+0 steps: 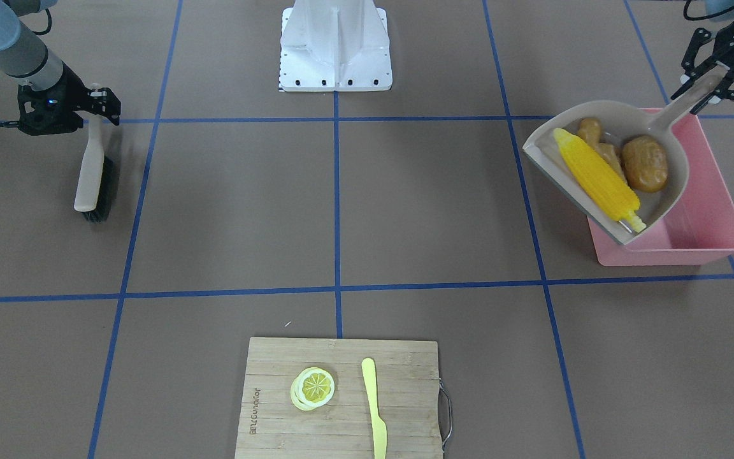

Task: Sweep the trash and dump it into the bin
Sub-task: 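Tip the dustpan over the pink bin with the left gripper while the right releases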

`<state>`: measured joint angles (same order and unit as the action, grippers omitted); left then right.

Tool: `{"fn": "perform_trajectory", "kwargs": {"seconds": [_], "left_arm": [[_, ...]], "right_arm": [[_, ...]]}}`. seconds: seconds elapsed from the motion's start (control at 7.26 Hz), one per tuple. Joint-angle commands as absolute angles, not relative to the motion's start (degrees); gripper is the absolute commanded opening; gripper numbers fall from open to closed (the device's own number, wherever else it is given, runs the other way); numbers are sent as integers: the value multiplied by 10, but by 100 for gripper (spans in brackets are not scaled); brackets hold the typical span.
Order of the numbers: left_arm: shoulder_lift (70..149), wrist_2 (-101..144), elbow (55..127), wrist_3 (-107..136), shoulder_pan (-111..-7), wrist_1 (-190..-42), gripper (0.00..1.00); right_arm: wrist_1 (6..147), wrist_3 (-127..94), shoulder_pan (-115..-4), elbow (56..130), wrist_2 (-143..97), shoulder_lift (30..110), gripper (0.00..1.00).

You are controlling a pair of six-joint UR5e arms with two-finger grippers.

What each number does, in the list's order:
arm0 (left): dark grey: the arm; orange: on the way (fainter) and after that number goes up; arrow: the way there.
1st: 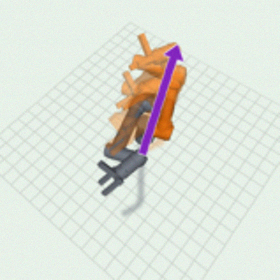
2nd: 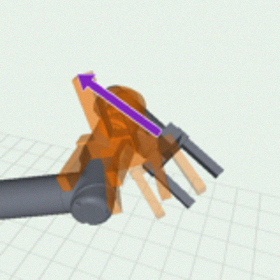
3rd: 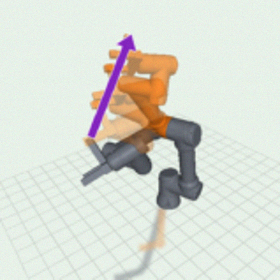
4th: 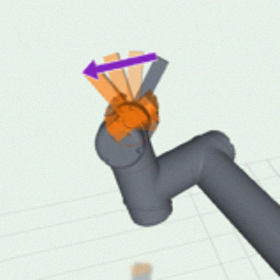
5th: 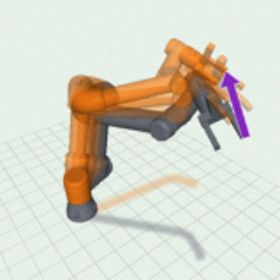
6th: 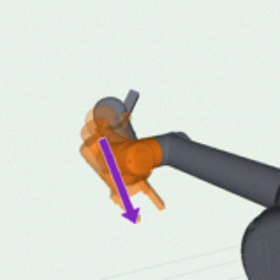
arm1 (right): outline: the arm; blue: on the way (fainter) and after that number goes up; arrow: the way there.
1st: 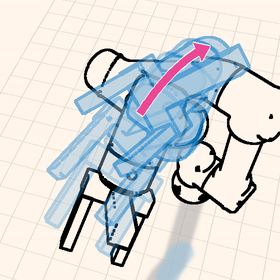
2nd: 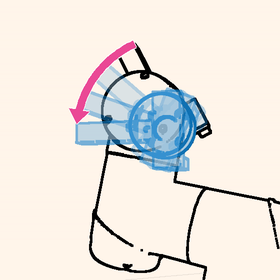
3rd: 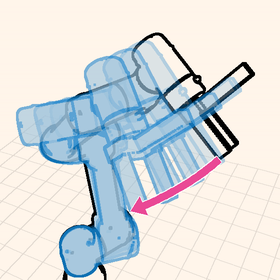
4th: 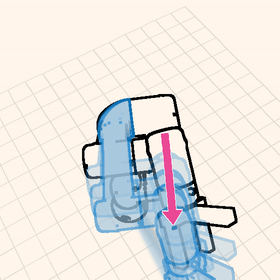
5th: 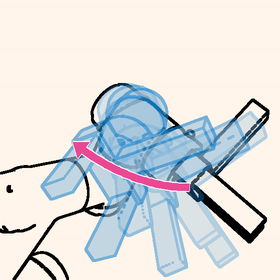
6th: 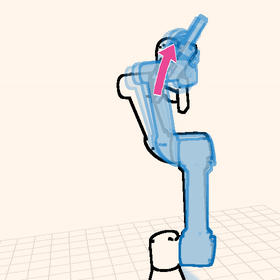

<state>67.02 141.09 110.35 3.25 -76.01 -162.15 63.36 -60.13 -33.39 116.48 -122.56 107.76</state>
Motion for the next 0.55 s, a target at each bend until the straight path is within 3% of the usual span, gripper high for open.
{"fn": "perform_trajectory", "kwargs": {"seconds": [0.0, 0.41], "left_arm": [[612, 1511, 1068, -39, -867, -1624, 0], [537, 1525, 1063, -209, -907, -1561, 0]], "right_arm": [[616, -602, -358, 1167, -1230, 1077, 100], [612, -574, -457, 1184, -1233, 1075, 100]]}}
